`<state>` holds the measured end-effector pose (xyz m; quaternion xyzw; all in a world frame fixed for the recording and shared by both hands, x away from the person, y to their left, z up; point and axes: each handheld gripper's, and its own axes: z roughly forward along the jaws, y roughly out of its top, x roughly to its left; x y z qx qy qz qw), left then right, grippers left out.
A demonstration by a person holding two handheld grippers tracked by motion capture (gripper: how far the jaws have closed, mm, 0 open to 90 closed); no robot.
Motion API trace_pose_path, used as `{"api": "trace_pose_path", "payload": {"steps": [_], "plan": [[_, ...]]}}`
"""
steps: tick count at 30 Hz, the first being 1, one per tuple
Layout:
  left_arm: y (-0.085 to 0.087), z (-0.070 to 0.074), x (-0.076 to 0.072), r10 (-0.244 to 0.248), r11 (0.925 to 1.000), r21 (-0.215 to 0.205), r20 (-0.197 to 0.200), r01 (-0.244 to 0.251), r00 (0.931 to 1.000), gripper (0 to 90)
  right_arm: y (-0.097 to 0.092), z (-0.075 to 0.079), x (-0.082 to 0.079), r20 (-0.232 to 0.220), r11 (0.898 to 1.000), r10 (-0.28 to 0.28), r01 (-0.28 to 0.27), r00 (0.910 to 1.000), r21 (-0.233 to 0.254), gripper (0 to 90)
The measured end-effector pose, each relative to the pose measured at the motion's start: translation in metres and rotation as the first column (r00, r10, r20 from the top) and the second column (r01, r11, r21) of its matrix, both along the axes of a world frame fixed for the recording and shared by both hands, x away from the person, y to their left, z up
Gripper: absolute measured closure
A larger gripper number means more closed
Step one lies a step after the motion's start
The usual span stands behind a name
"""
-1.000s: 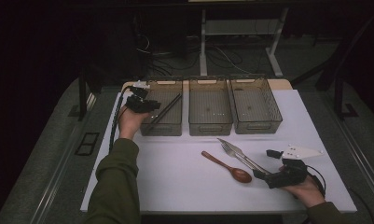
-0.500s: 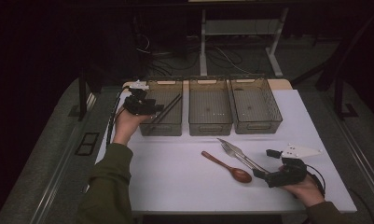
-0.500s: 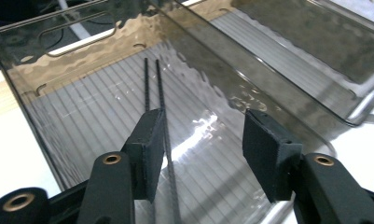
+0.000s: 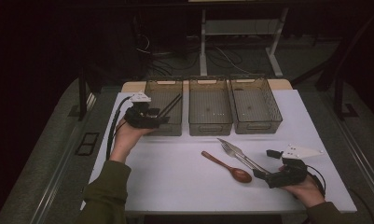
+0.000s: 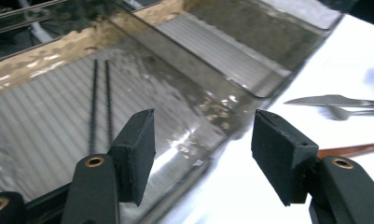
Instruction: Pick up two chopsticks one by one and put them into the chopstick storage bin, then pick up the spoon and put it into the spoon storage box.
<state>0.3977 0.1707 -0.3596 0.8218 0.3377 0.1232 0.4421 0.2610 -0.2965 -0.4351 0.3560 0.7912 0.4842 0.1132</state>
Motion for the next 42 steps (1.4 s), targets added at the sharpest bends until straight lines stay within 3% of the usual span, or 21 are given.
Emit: {"api": "trace_pose_path", "payload": {"steps": [3,12,19,29,37,42], "plan": [[-0.003,0.0,-0.011,-0.012,0.9999,-0.008,0.017,0.012,0.9998,37.4,0.0,0.0,-0.001,0.002,1.0,-0.001,0.001,1.0,-0.001,2.4],[-0.005,-0.012,-0.036,-0.041,0.9991,-0.011,0.014,0.041,0.999,35.2,0.001,0.0,-0.001,-0.003,1.0,-0.004,0.004,1.0,-0.003,2.4],[-0.001,-0.021,-0.055,-0.048,0.9977,-0.046,0.026,0.049,0.9985,33.2,0.001,0.0,-0.001,-0.002,1.0,-0.008,0.008,1.0,-0.001,2.4],[0.001,-0.041,-0.084,-0.066,0.9957,-0.062,0.045,0.068,0.9968,21.3,0.0,0.0,0.0,0.0,1.0,-0.004,0.004,1.0,0.002,2.4],[-0.002,-0.054,-0.101,-0.098,0.9938,-0.049,0.045,0.1,0.9942,13.2,-0.001,0.0,-0.001,-0.004,1.0,-0.012,0.012,0.9999,0.005,2.4],[-0.006,-0.062,-0.111,-0.11,0.9914,-0.066,0.052,0.113,0.9925,8.4,-0.001,0.0,-0.001,-0.006,1.0,-0.006,0.006,1.0,0.001,2.4]]}}
